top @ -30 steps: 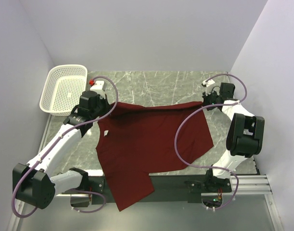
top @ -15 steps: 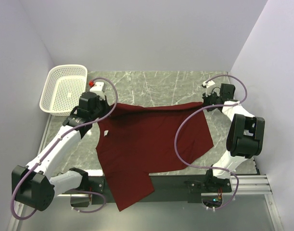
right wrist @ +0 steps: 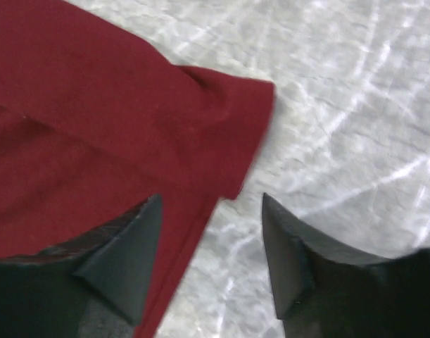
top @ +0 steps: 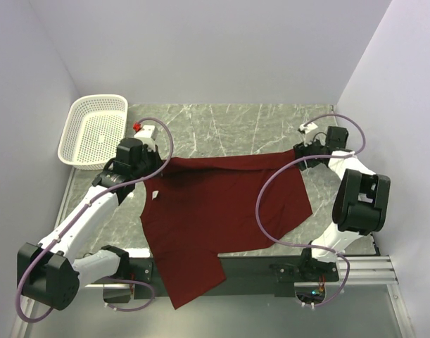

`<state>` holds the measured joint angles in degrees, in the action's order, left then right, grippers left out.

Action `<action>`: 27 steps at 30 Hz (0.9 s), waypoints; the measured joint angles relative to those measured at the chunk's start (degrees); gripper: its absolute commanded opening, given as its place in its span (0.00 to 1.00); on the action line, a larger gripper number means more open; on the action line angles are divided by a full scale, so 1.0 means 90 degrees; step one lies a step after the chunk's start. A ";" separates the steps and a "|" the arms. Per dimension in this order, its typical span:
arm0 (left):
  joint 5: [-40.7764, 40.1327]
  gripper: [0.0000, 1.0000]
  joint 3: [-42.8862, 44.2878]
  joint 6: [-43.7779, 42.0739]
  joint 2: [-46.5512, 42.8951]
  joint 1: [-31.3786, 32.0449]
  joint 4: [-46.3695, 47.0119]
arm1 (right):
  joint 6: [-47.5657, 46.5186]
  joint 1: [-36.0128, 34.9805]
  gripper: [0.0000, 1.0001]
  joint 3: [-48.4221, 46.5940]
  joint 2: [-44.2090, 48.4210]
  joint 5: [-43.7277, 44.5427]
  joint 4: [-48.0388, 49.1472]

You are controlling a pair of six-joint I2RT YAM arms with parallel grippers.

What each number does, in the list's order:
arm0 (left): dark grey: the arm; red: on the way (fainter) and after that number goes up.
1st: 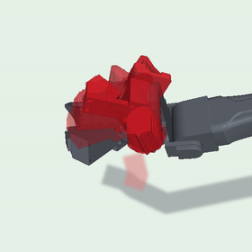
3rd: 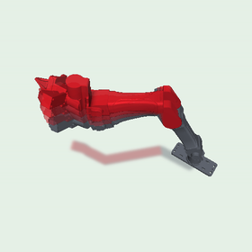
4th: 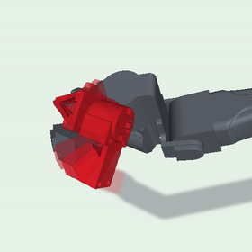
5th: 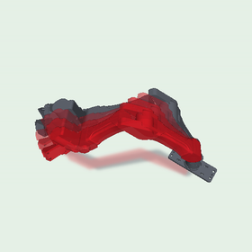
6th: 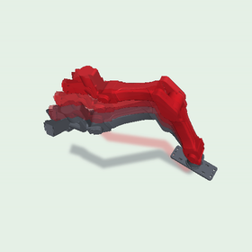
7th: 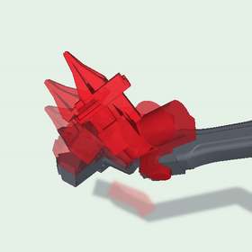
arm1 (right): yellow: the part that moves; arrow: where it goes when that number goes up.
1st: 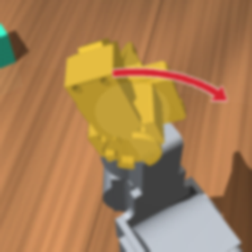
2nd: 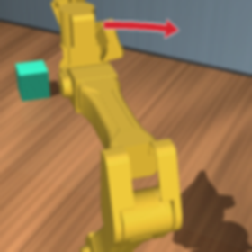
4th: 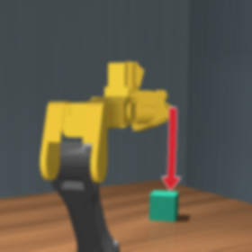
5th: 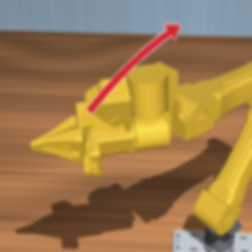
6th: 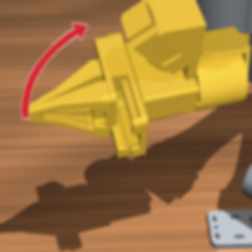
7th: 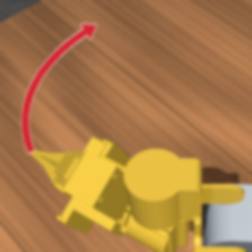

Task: Fold and stack the t-shirts
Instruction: Fold the tshirt

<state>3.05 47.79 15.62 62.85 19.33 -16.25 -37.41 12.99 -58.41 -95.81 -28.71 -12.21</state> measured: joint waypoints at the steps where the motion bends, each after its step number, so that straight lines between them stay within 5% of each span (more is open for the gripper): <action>1: 0.0022 0.01 0.0000 -0.0007 0.0000 0.0000 -0.0005 | 0.0002 0.0087 0.72 0.0000 0.0034 -0.0051 -0.0034; 27: 0.0376 0.05 -0.0233 -0.0148 -0.0141 0.0000 -0.0272 | 0.0056 0.0474 0.73 0.0284 0.0668 -0.0933 -0.0415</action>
<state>6.44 45.69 14.28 61.58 19.33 -18.70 -36.91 17.26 -55.86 -89.80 -37.10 -15.94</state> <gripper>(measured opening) 0.067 0.725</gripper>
